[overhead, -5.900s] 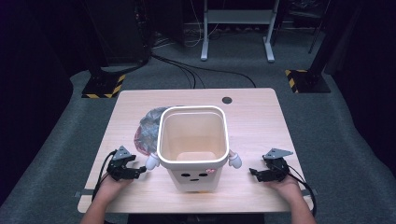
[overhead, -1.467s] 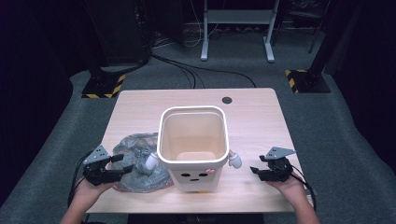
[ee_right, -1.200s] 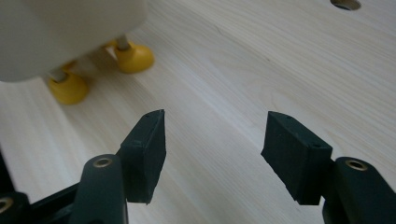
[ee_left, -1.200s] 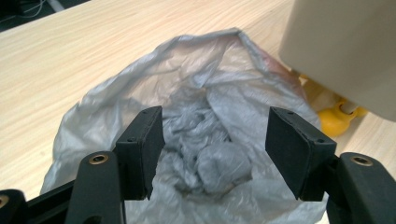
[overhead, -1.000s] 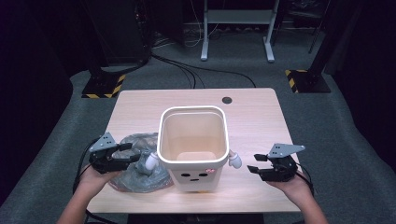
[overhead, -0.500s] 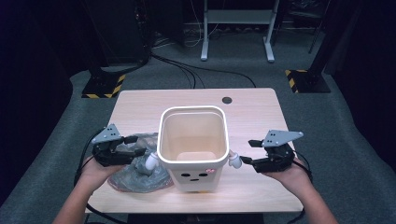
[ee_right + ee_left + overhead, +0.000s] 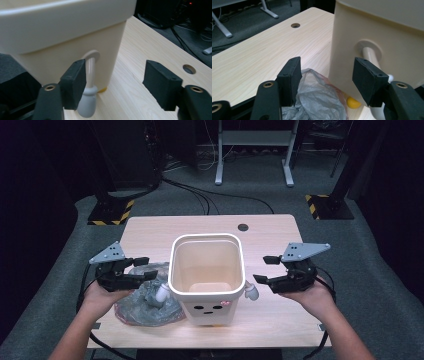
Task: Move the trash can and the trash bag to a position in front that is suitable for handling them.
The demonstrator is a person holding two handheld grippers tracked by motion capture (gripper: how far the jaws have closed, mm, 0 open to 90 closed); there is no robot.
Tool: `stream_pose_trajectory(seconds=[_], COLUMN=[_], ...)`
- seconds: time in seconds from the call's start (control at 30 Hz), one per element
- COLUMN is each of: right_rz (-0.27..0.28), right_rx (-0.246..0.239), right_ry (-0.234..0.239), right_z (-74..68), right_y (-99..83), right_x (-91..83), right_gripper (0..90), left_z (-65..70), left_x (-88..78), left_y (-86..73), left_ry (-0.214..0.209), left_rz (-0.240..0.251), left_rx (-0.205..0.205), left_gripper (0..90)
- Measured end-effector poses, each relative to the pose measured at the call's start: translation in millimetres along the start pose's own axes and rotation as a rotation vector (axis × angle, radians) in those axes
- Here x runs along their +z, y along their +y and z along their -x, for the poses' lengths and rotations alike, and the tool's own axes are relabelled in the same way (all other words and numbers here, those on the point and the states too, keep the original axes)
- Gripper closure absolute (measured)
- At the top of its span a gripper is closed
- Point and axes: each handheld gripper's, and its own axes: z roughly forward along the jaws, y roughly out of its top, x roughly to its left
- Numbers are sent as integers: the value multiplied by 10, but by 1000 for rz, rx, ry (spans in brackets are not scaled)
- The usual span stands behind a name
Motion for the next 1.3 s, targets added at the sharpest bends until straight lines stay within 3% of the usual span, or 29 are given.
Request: stream_pose_trajectory(seconds=[0.37,0.5,0.77,1.03,1.3], right_rz=[28,46,67,59,79], right_rx=[-25,-37,-40,-56,-76], right_ry=[11,8,20,14,49], right_z=[-7,-17,-8,8,-67], right_y=[214,281,432,600,677], right_x=[-71,-95,-117,-8,-7], right_gripper=[362,381,357,331,337], left_z=[72,106,214,411,361], left_x=[-25,-41,-125,-196,-101], left_y=[178,239,406,565,615], left_ry=[-32,-40,-56,-90,-84], left_rz=[6,15,45,60,47], left_rx=[36,31,56,133,127], left_gripper=[455,389,357,343,342])
